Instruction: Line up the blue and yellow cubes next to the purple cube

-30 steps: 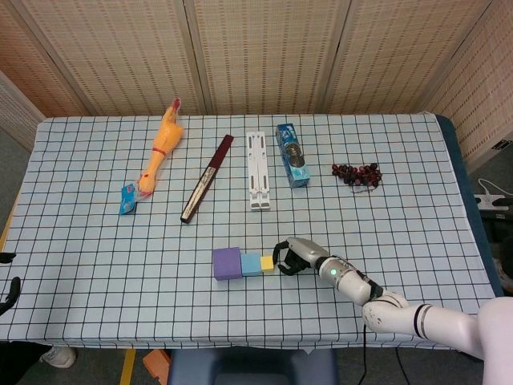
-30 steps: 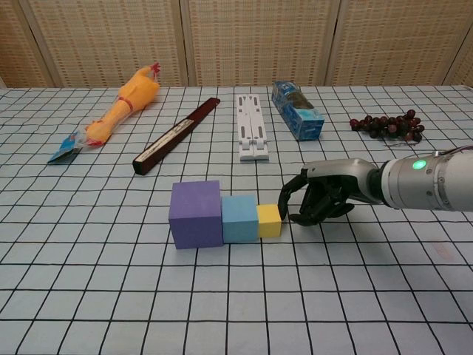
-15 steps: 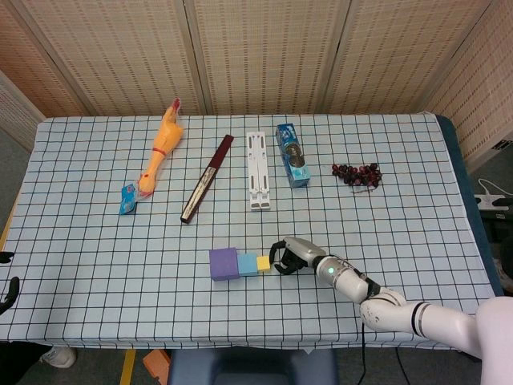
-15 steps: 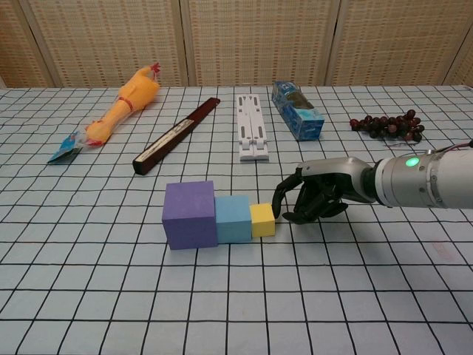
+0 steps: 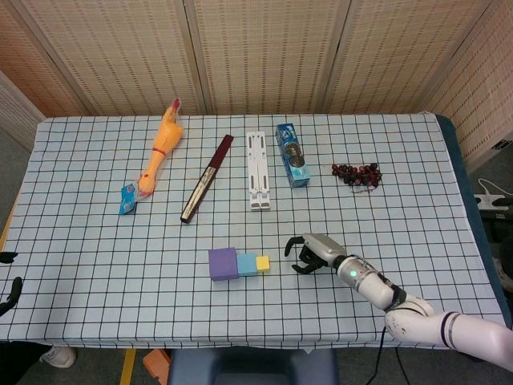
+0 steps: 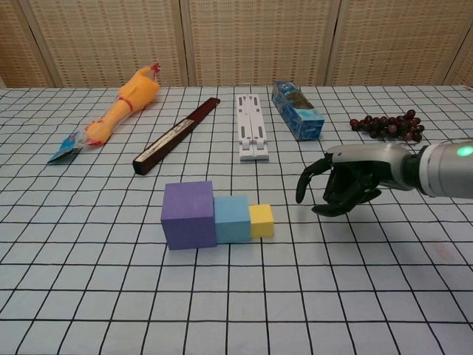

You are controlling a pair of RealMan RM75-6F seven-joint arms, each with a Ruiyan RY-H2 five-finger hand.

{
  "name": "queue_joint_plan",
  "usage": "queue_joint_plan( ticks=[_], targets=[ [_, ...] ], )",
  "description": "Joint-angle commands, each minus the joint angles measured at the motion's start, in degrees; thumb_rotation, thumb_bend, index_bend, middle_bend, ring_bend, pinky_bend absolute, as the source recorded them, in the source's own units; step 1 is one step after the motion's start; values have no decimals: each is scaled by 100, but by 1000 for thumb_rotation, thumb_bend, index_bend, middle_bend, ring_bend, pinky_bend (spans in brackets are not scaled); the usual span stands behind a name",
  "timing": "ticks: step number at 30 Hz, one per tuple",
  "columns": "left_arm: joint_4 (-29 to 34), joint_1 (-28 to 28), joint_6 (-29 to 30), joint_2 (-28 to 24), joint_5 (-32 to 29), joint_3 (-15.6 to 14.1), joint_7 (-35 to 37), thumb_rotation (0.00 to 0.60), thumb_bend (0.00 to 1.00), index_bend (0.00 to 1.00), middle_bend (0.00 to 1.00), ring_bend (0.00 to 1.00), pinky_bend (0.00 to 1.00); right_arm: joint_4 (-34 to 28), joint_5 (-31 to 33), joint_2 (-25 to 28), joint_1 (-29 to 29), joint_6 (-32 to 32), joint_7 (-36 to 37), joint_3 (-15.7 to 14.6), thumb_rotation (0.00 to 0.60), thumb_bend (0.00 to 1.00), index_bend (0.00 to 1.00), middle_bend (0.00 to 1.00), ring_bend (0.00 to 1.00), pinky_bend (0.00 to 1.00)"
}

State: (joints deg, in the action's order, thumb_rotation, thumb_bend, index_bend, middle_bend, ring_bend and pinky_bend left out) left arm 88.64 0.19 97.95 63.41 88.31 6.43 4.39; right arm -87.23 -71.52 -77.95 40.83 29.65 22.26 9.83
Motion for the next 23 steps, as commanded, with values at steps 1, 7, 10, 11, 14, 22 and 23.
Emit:
queue_joint_plan(
  ticks=[1, 7, 10, 11, 14, 22, 23],
  targets=[
    [12, -46, -97, 19, -3, -23, -95, 600, 415, 334, 399, 325, 415, -820, -498, 1071, -860, 1235, -417, -383, 600, 194, 406, 789, 804, 948],
    [1, -179, -364, 82, 48, -102, -379, 600, 415, 334, 398, 325, 416, -840, 323, 1113, -2029, 3387, -2593, -648, 600, 126, 370, 547, 495, 650],
    [-56, -211, -367, 122, 161, -149, -589, 600, 416, 335, 399, 325, 417, -693, 778, 855, -2370, 4076, -3319, -641, 600, 110, 303, 419, 329, 478],
    [-69, -212, -352, 138, 186, -157, -641, 600, 416, 335, 399, 325, 418, -643, 800, 810, -2432, 4185, -3345, -634, 600, 107, 280, 384, 284, 434],
    [-77, -210, -323, 184, 220, -175, -771, 600, 416, 334, 399, 325, 419, -554, 636, 785, -2558, 4445, -3275, -610, 600, 91, 225, 305, 189, 342],
    [2, -302, -576, 224, 283, -302, -1030, 600, 417, 334, 395, 326, 422, -411, -103, 623, -2923, 5376, -3190, -601, 600, 83, 187, 228, 131, 293],
    [17, -327, -648, 223, 294, -332, -1064, 600, 417, 334, 394, 326, 425, -452, -161, 642, -2951, 5388, -3164, -620, 600, 84, 187, 227, 131, 293]
  ],
)
